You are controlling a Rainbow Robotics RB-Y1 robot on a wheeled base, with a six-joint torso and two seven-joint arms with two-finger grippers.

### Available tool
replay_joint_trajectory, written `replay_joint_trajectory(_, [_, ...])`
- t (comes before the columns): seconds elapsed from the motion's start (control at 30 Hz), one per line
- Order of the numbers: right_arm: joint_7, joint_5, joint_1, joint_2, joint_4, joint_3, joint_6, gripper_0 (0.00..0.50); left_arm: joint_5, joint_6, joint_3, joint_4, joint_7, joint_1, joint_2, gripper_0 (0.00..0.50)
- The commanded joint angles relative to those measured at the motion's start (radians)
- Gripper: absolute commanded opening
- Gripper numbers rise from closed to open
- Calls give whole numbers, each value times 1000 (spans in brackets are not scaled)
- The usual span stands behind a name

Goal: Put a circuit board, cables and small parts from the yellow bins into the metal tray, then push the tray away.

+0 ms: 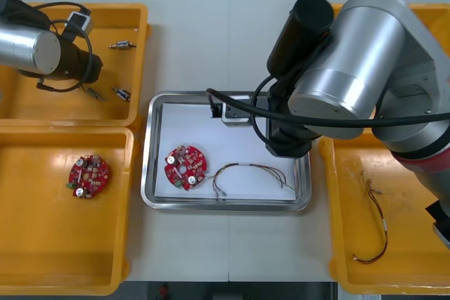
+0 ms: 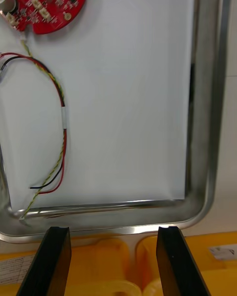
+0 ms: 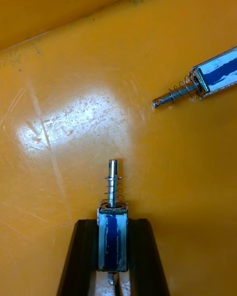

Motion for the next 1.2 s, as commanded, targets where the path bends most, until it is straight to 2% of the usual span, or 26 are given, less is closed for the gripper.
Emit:
replay_joint_trajectory(0.03, [-17, 24, 23, 3, -142, -124, 5, 500, -10, -5, 2, -23, -111, 13, 6, 0])
replay_joint_trajectory(0.2, [-34, 22, 82, -39, -238, -225, 5, 500, -13, 141, 66, -113, -108, 13, 17, 0])
replay_joint_trajectory(0.37, [-65, 21, 148, -94, -274, -310, 5, 500, -28, 370, 146, -261, -94, 13, 20, 0])
replay_joint_trajectory(0.4, [-76, 19, 152, -97, -277, -317, 5, 500, -30, 390, 152, -274, -91, 13, 20, 0])
replay_joint_trajectory(0.5, [-174, 7, 177, -117, -277, -376, 5, 500, -33, 494, 177, -354, -75, 13, 20, 0])
replay_joint_trajectory(0.7, [-315, 7, 203, -137, -259, -443, 5, 500, -21, 613, 171, -477, 46, 13, 20, 0])
replay_joint_trajectory(0.83, [-422, 7, 212, -149, -225, -489, 5, 500, 28, 702, 146, -592, 182, 13, 17, 1])
replay_joint_trajectory(0.97, [-498, 7, 212, -157, -196, -515, 5, 500, 54, 748, 115, -673, 258, 13, 17, 1])
replay_joint_trajectory(1.2, [-674, 15, 210, -162, -133, -564, 5, 500, 73, 813, 37, -824, 422, 13, -22, 1])
